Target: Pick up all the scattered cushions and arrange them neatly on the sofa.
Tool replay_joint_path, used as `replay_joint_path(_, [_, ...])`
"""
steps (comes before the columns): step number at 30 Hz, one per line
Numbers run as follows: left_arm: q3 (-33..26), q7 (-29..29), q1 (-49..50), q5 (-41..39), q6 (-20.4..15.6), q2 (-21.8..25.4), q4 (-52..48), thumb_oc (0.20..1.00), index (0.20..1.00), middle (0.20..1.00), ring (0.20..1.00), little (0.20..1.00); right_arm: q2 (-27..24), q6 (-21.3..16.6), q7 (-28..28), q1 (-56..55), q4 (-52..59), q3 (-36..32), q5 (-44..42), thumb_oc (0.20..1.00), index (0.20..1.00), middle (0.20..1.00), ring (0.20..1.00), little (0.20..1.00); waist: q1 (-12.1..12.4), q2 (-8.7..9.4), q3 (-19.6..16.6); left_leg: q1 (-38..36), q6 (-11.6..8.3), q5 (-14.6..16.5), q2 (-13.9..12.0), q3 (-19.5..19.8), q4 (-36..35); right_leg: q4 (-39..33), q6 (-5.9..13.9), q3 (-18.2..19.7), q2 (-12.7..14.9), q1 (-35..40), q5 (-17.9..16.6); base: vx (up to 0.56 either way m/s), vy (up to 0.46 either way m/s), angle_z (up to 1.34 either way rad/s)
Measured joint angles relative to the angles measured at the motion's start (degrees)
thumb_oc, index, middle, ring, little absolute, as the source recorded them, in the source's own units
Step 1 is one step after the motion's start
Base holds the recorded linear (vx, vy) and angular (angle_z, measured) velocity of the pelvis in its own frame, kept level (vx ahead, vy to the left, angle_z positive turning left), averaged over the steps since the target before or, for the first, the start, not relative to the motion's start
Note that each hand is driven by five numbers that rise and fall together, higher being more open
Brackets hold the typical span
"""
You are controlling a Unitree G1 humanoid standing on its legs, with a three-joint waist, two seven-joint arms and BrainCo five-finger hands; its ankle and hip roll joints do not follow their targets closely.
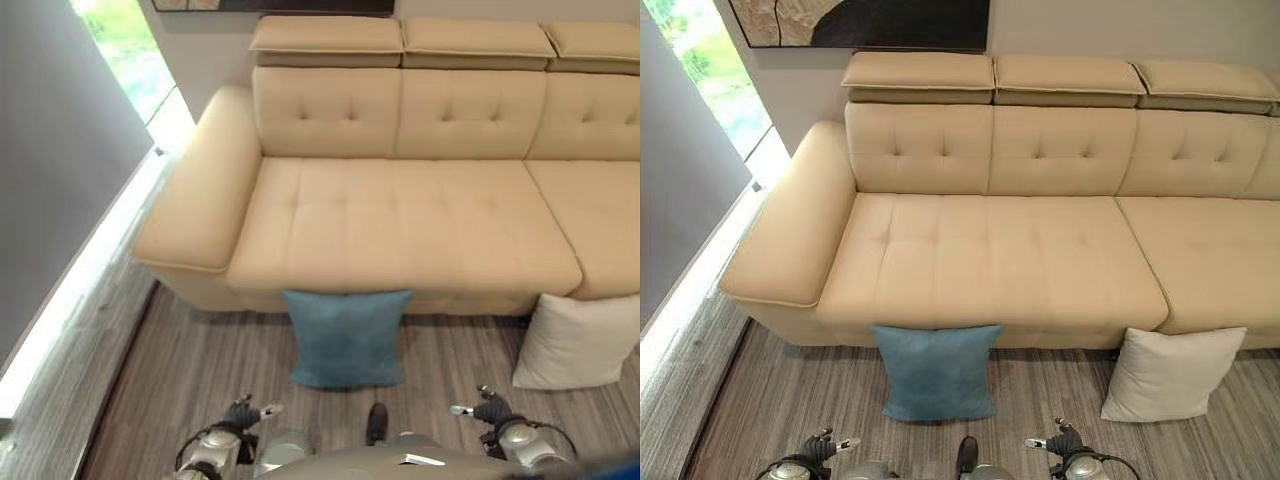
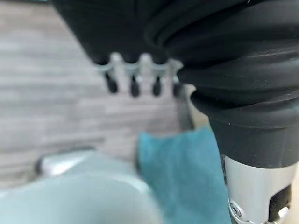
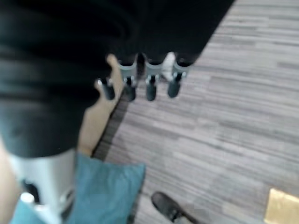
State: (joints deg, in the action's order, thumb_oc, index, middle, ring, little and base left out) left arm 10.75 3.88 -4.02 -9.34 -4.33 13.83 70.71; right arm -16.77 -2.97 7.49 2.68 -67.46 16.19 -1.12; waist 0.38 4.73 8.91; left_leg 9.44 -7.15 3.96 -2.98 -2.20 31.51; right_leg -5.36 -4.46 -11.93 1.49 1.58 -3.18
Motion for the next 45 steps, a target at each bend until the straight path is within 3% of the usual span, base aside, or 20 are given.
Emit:
replay_joint_path(1, [0.0,0.0,0.1,0.0,0.0,0.1,0.0,1.000,1.000,1.000,1.000,1.000,-0.1,0.0,0.0,0.0,-0.6,0.0,0.0,1.000,1.000,1.000,1.000,1.000,0.1,0.21,0.2,0.9,0.25,0.2,-0.2,-0.1,-1.2,-0.2,-0.56,-0.1,-0.3,0.0,0.5,0.16,0.035,0.01])
replay_joint_path(3, [0.1,-0.1,0.2,0.0,0.0,0.1,0.1,1.000,1.000,1.000,1.000,1.000,-0.2,0.2,0.1,0.3,-1.5,0.1,-0.3,1.000,1.000,1.000,1.000,1.000,-0.2,-0.03,0.6,0.1,0.78,-0.5,0.0,-0.3,-16.1,-0.3,0.23,0.0,-1.2,0.0,1.6,0.15,0.078,-0.06])
replay_joint_path(4, [0.1,-0.2,0.3,0.0,0.1,0.1,0.3,1.000,1.000,1.000,1.000,1.000,-0.1,0.2,0.0,0.3,-1.7,0.1,-0.3,1.000,1.000,1.000,1.000,1.000,-0.2,-0.18,0.5,-1.7,0.85,-2.4,0.2,-0.1,-24.4,-0.3,0.66,0.1,-1.7,0.0,1.4,0.11,0.106,-0.10])
replay_joint_path(6, [0.1,-0.2,1.1,0.0,0.1,0.1,0.3,1.000,1.000,1.000,1.000,1.000,-0.3,0.1,0.0,0.1,-2.2,0.0,-0.3,1.000,1.000,1.000,1.000,1.000,-0.8,-0.96,0.7,-4.3,1.18,-6.5,-0.1,1.6,-33.4,-0.2,0.26,0.3,-3.6,1.3,1.9,0.13,0.157,-0.25])
replay_joint_path(9, [-0.1,-0.2,1.1,0.0,0.2,0.1,0.3,1.000,1.000,1.000,1.000,1.000,-0.3,0.1,0.1,-0.4,-2.1,0.0,-0.3,1.000,1.000,1.000,1.000,1.000,-0.9,-1.13,0.1,-7.4,1.79,-7.2,0.5,1.3,-33.1,0.0,-0.01,1.5,-4.6,2.0,2.7,0.11,0.127,-0.25])
replay_joint_path(13, [-0.1,-0.2,0.8,0.0,0.1,0.3,0.3,1.000,1.000,1.000,1.000,1.000,-0.1,0.2,0.0,-0.8,-2.0,-0.1,-0.3,1.000,1.000,1.000,1.000,1.000,-0.9,-2.56,-0.6,-12.8,5.61,-6.7,1.5,1.1,-36.3,0.1,-0.01,2.6,-4.6,3.0,2.1,0.07,0.099,-0.14])
replay_joint_path(17, [-0.1,-0.2,0.9,0.0,0.1,0.5,0.3,1.000,1.000,1.000,1.000,1.000,0.1,0.1,0.0,-0.6,-1.0,-0.2,-0.2,1.000,1.000,1.000,1.000,1.000,-0.9,-3.03,-1.3,-13.5,6.94,-6.1,3.0,1.0,-36.5,0.7,1.95,3.2,-3.0,3.3,2.9,0.01,0.024,0.01])
replay_joint_path(21, [-0.1,-0.2,2.3,0.0,0.1,1.0,0.2,1.000,1.000,1.000,1.000,1.000,0.1,0.1,0.0,-0.3,-0.7,-0.2,-0.2,1.000,1.000,1.000,1.000,1.000,-0.7,-3.53,-1.8,-14.4,7.54,-5.8,3.9,0.8,-36.8,2.6,3.40,3.3,-1.8,3.0,3.9,-0.01,-0.019,-0.01])
replay_joint_path(32, [-1.9,1.0,4.7,-3.1,-0.3,1.3,-7.1,1.000,1.000,1.000,1.000,1.000,-0.8,-0.7,1.8,-1.2,6.3,-1.3,-0.5,1.000,1.000,1.000,1.000,1.000,-0.5,-3.39,-2.8,-12.1,7.04,-6.1,3.7,1.3,-36.5,1.1,3.19,2.9,-2.2,2.0,3.1,-0.06,-0.032,0.02])
replay_joint_path(35, [-1.9,1.6,1.8,-4.2,-1.3,1.5,-9.1,1.000,1.000,1.000,1.000,1.000,-2.6,-1.2,2.8,0.6,10.0,-1.5,-0.5,1.000,1.000,1.000,1.000,1.000,-0.3,-3.42,0.7,-8.1,7.58,-7.2,3.7,1.2,-34.5,2.2,3.42,2.4,-2.0,-1.6,1.8,-0.34,0.019,0.03])
replay_joint_path(37, [-1.6,3.2,-2.5,-6.3,-2.2,2.3,-12.7,1.000,1.000,1.000,1.000,1.000,-4.7,-2.1,4.3,4.9,12.5,-1.4,-0.6,1.000,1.000,1.000,1.000,1.000,-0.6,-3.86,5.8,1.9,7.48,-7.1,3.7,1.3,-28.3,8.1,3.43,2.0,-1.4,-11.4,1.8,-0.29,0.044,0.03])
replay_joint_path(39, [-1.7,4.1,-7.0,-8.2,-2.6,2.9,-12.5,1.000,1.000,1.000,1.000,1.000,-5.2,-1.9,5.0,9.4,12.4,-1.5,-1.0,1.000,1.000,1.000,1.000,1.000,-0.7,-3.94,10.8,6.3,7.72,-7.4,3.8,1.3,-25.6,11.7,3.08,2.0,-0.9,-16.1,1.6,-0.22,0.075,0.04])
replay_joint_path(41, [-1.7,5.1,-9.6,-9.6,-3.6,2.9,-12.8,1.000,1.000,1.000,1.000,1.000,-5.3,-2.1,6.2,12.3,12.6,-1.4,-1.9,1.000,1.000,1.000,1.000,1.000,-0.8,-4.39,12.8,11.3,7.59,-7.0,4.2,1.1,-23.8,16.0,3.17,2.2,0.0,-22.2,3.0,-0.10,0.051,-0.01])
replay_joint_path(45, [-1.7,6.4,-10.1,-10.9,-4.2,3.1,-14.2,1.000,1.000,1.000,1.000,1.000,-5.1,-2.3,7.0,12.8,15.0,-1.3,-2.1,1.000,1.000,1.000,1.000,1.000,-0.4,-4.77,15.1,13.0,7.45,-7.3,4.9,0.0,-24.4,18.5,2.94,3.1,1.0,-25.7,3.7,-0.08,0.035,-0.01])
